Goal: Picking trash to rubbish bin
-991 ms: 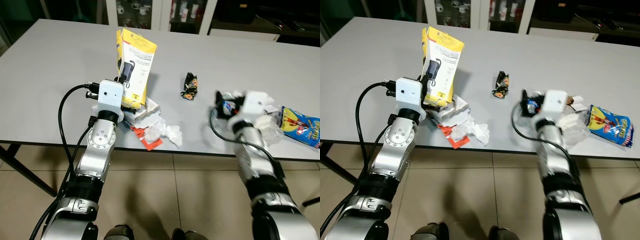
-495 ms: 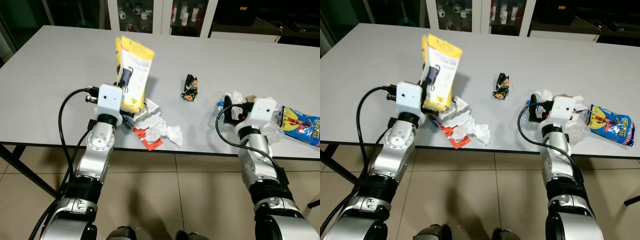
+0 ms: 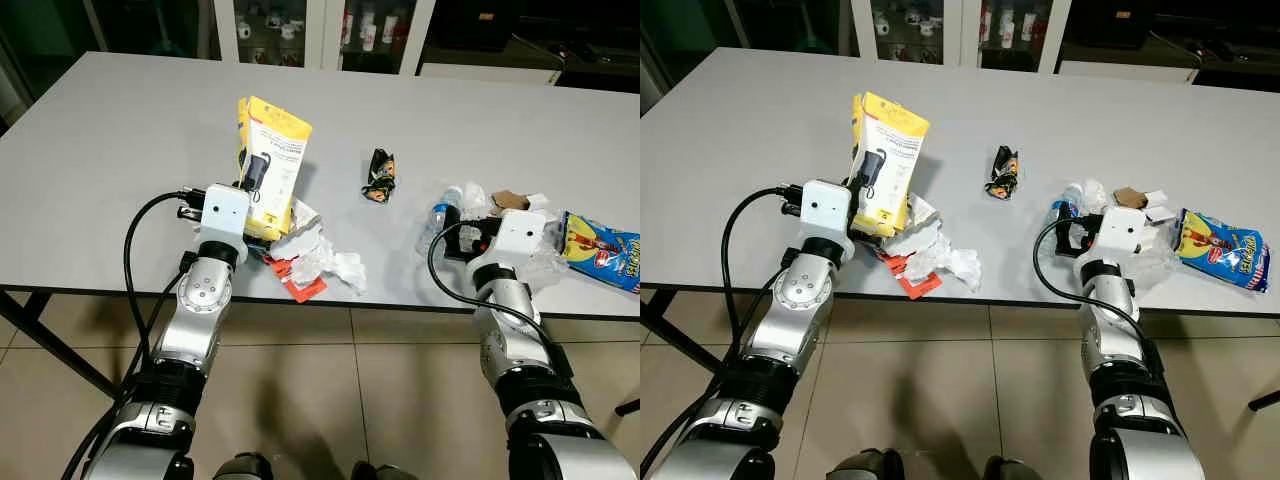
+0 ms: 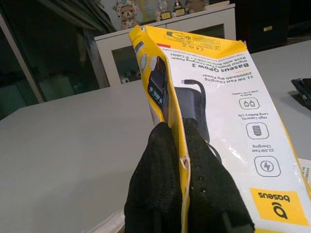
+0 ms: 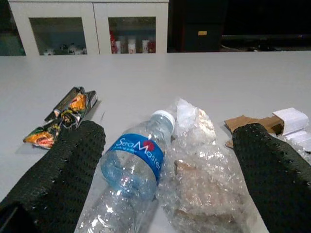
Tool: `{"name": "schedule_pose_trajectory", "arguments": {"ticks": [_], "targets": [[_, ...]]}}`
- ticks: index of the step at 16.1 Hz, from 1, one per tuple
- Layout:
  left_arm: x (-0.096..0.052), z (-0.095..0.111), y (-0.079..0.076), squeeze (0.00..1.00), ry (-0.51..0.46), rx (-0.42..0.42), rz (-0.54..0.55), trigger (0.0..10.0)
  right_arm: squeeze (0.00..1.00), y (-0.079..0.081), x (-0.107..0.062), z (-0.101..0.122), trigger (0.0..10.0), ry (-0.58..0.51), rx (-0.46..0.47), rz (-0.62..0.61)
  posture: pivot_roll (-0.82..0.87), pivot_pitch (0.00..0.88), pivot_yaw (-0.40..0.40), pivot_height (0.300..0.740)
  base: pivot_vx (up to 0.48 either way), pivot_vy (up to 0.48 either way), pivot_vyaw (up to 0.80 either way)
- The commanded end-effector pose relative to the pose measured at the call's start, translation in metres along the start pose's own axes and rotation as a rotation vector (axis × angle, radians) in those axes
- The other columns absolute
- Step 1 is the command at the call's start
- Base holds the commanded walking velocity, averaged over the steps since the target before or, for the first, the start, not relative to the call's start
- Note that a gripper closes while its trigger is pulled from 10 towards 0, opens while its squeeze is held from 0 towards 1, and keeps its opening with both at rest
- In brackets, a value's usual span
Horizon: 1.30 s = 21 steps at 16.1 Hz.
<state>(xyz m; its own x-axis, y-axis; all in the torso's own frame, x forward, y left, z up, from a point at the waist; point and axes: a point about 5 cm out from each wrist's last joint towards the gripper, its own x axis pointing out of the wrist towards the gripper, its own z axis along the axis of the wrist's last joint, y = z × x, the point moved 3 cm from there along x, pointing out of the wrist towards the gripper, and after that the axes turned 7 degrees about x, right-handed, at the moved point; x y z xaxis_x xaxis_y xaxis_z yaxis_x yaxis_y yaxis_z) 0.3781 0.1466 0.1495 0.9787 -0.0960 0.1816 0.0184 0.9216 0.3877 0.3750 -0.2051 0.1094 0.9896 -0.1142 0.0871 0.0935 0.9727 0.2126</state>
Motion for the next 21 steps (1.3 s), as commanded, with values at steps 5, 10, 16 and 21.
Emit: {"name": "schedule_pose_trajectory", "arguments": {"ticks": [5, 10, 16, 21], "targets": [[-0.001, -0.001, -0.009, 0.00, -0.001, -0.004, -0.024, 10.0, 0.00, 0.001, 0.002, 0.004, 10.0, -0.019, 0.008, -0.019, 0.01, 0.073, -0.035, 0.740, 0.000, 0.000, 0.00], [0.004, 0.005, -0.002, 0.00, -0.018, 0.043, -0.006, 10.0, 0.00, 0.008, 0.004, 0.006, 10.0, -0.032, 0.025, 0.007, 0.01, 0.075, -0.036, 0.740, 0.000, -0.149, 0.00], [0.005, 0.007, -0.001, 0.00, -0.020, 0.045, 0.002, 10.0, 0.00, 0.013, 0.004, 0.007, 10.0, -0.035, 0.037, 0.028, 0.01, 0.077, -0.040, 0.740, 0.000, -0.480, 0.00], [0.006, 0.010, 0.001, 0.00, -0.029, 0.045, 0.013, 10.0, 0.00, 0.017, 0.004, 0.008, 10.0, -0.046, 0.051, 0.046, 0.01, 0.080, -0.042, 0.740, 0.000, -0.480, 0.00]]}}
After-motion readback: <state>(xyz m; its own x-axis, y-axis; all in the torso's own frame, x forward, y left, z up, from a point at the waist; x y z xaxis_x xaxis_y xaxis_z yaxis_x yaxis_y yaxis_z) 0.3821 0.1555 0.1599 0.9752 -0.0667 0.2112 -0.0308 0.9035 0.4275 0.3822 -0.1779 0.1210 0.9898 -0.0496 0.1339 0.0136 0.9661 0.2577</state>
